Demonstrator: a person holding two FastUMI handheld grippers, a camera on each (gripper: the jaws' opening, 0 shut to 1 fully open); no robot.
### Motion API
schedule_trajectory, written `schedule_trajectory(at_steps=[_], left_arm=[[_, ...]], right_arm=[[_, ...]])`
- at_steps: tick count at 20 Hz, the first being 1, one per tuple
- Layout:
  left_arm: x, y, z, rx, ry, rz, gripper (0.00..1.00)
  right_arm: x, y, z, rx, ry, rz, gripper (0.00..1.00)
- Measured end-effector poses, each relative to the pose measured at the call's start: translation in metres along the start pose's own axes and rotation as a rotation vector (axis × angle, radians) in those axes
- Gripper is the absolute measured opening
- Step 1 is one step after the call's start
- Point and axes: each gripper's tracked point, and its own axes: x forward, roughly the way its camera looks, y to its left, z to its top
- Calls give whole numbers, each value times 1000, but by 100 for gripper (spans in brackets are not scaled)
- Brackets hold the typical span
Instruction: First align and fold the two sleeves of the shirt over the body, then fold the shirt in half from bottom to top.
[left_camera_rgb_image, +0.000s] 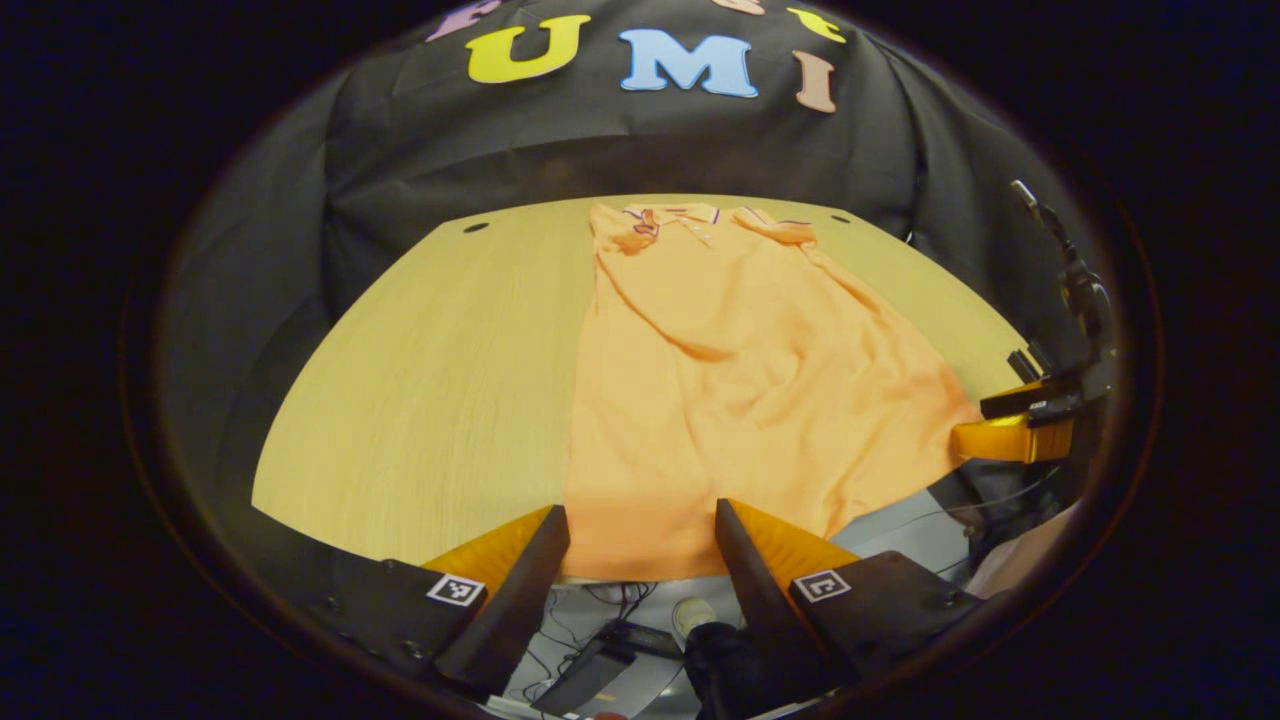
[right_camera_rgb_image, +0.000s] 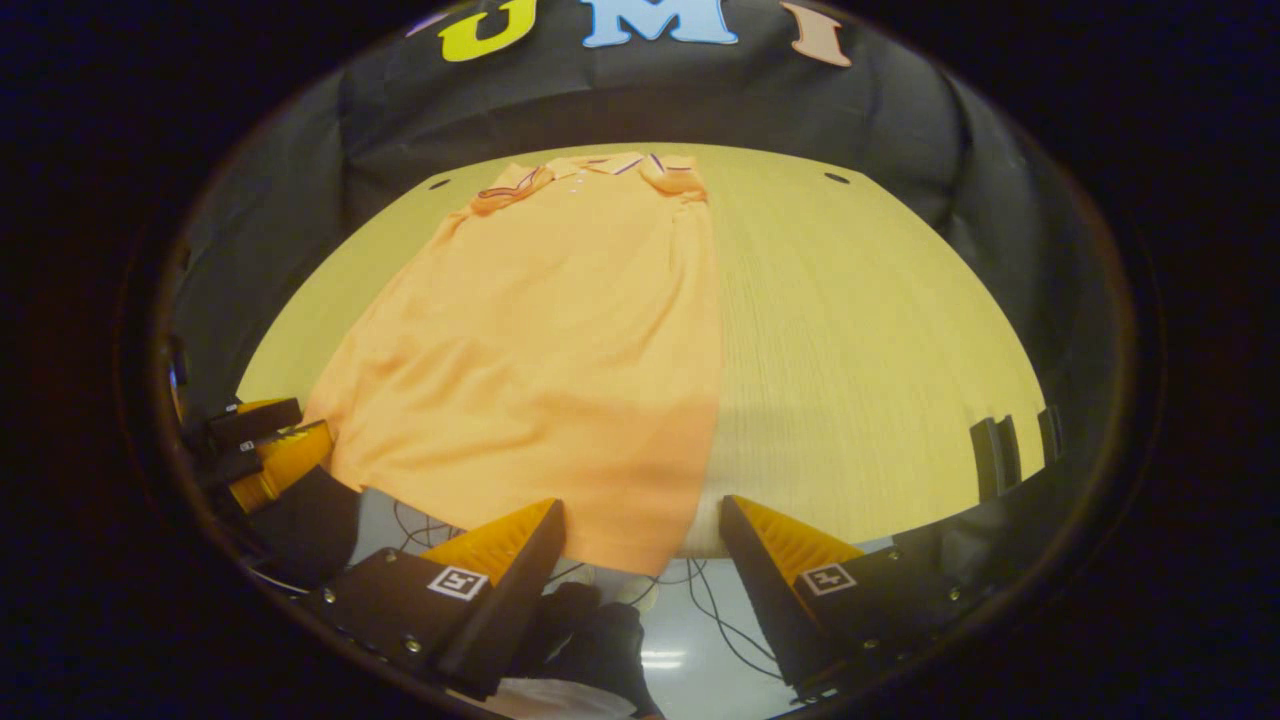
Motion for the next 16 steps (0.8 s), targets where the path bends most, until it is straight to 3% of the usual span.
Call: schedule_trajectory(at_steps=[3,6,7,9,10,11,12,14,15,16], left_arm=[[3,-5,-1,26,-8,1,96],[6,-9,-1,27,-8,-2,94],[7,-13,1,30,-9,-7,83],[8,-19,1,49,-9,-12,58],[8,-21,2,55,-12,-10,47],[8,-25,1,61,-12,-16,29],[9,-27,1,68,-10,-12,24],[8,-29,2,88,-8,-2,17],[9,-29,3,94,-6,8,8],[8,-30,2,98,2,14,8]], right_arm=[[2,4,-1,-37,1,-1,97],[2,6,0,-49,8,10,79],[4,4,-1,-40,6,8,77],[3,4,1,23,1,22,36],[5,3,1,35,0,33,35],[2,-4,1,64,-1,17,35],[1,-2,2,114,-8,37,9],[6,0,-4,169,-1,80,8],[4,2,2,199,-3,105,3],[2,3,1,213,1,130,3]])
